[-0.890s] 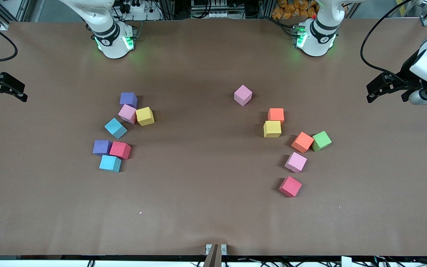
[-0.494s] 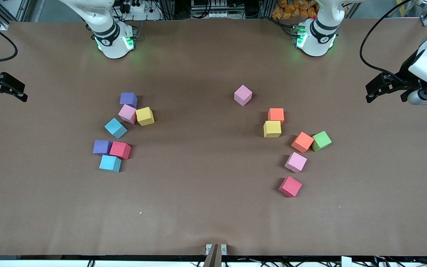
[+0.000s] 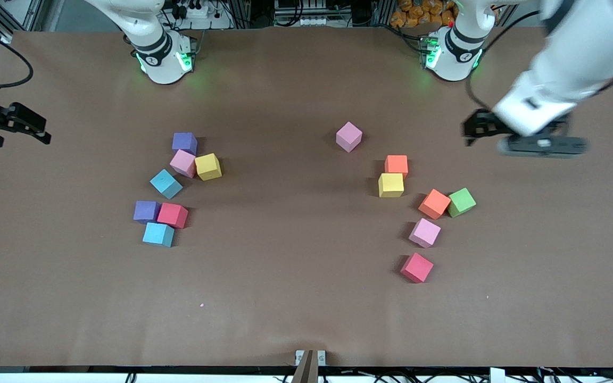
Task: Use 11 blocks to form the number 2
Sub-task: 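Reach the left gripper to the pink cube while the right gripper reaches purple, then grasp the pink cube with the left gripper while the right gripper grasps purple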
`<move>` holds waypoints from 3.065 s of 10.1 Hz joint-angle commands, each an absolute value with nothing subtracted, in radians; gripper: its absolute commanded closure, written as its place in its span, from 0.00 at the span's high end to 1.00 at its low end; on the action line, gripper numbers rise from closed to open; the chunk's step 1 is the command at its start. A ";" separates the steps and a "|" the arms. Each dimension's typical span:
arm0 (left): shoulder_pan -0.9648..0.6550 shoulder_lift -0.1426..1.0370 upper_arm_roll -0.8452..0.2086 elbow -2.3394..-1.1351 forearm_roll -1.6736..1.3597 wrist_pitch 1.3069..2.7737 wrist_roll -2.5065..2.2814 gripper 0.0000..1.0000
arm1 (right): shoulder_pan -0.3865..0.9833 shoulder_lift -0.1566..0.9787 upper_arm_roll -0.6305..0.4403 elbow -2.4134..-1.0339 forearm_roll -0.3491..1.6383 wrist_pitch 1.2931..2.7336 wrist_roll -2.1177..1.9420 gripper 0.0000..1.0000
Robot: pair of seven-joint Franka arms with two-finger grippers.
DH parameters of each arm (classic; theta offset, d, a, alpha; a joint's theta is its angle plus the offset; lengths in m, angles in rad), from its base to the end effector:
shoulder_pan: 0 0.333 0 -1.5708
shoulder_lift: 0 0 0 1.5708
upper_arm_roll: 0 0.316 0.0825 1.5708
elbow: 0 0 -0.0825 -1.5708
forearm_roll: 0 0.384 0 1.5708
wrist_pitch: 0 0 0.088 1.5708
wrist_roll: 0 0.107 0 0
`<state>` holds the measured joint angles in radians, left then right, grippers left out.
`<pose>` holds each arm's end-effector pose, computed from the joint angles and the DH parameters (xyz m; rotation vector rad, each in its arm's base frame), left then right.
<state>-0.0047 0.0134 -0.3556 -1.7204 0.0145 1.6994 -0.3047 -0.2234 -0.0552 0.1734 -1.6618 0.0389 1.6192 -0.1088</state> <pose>0.5278 -0.1962 0.5575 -3.1199 0.0901 0.0446 0.5409 -0.0205 0.6155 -3.1119 -0.0886 -0.0219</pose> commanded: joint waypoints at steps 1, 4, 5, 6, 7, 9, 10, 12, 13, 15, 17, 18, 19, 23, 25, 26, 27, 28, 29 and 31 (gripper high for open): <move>-0.020 0.000 -0.457 -1.862 0.014 1.804 -0.546 1.00 | -0.190 -0.006 0.176 -1.675 0.049 1.635 -0.117 1.00; -0.072 0.061 -0.555 -1.971 -0.020 1.931 -0.933 1.00 | -0.163 0.038 0.176 -1.803 0.049 1.851 -0.113 1.00; -0.122 0.095 -0.555 -1.985 -0.021 1.954 -1.050 1.00 | -0.152 0.049 0.176 -1.862 0.049 1.930 -0.112 1.00; -0.150 0.132 -0.555 -1.988 -0.021 1.977 -1.156 1.00 | -0.153 0.072 0.176 -1.896 0.049 1.986 -0.112 1.00; -0.170 0.152 -0.557 -2.017 -0.025 2.018 -1.283 1.00 | -0.152 0.110 0.176 -1.905 0.049 2.003 -0.112 1.00; -0.230 0.181 -0.560 -2.098 -0.025 2.147 -1.570 1.00 | -0.131 0.219 0.176 -1.905 0.049 2.081 -0.115 1.00; -0.233 0.195 -0.561 -2.135 -0.025 2.207 -1.592 1.00 | -0.127 0.245 0.176 -1.914 0.049 2.126 -0.114 1.00; -0.248 0.210 -0.583 -2.242 -0.009 2.342 -1.592 1.00 | -0.123 0.249 0.176 -2.046 0.049 2.330 -0.063 1.00; -0.250 0.225 -0.584 -2.261 0.000 2.361 -1.591 1.00 | -0.097 0.279 0.173 -2.071 0.045 2.382 0.021 1.00; -0.250 0.267 -0.598 -2.281 0.023 2.414 -1.594 1.00 | -0.100 0.343 0.167 -2.068 0.006 2.402 0.055 1.00; -0.259 0.300 -0.598 -2.281 0.041 2.434 -1.594 1.00 | -0.110 0.357 0.166 -2.075 -0.070 2.431 0.060 1.00; -0.258 0.313 -0.597 -2.281 0.046 2.454 -1.594 1.00 | -0.123 0.359 0.164 -2.077 -0.071 2.428 0.058 1.00; -0.256 0.327 -0.597 -2.281 0.046 2.467 -1.594 1.00 | -0.141 0.359 0.164 -2.088 -0.071 2.436 0.060 1.00; -0.258 0.373 -0.589 -2.283 0.048 2.477 -1.595 1.00 | -0.149 0.373 0.164 -2.163 -0.071 2.546 0.060 1.00; -0.259 0.387 -0.574 -2.279 0.101 2.477 -1.592 1.00 | -0.153 0.393 0.164 -2.164 -0.071 2.562 0.049 1.00; -0.262 0.387 -0.572 -2.278 0.107 2.477 -1.583 0.69 | -0.163 0.393 0.164 -2.164 -0.071 2.560 0.048 1.00; -0.265 0.400 -0.571 -2.272 0.107 2.477 -1.572 0.40 | -0.161 0.394 0.164 -2.164 -0.071 2.560 0.048 1.00; -0.276 0.420 -0.555 -2.255 0.109 2.477 -1.559 0.19 | -0.161 0.399 0.164 -2.166 -0.071 2.563 0.048 1.00; -0.306 0.435 -0.546 -2.238 0.109 2.477 -1.552 0.02 | -0.158 0.417 0.163 -2.164 -0.074 2.580 0.046 1.00; -0.433 0.440 -0.470 -2.211 0.110 2.477 -1.493 0.00 | -0.155 0.434 0.164 -2.160 -0.077 2.585 0.052 1.00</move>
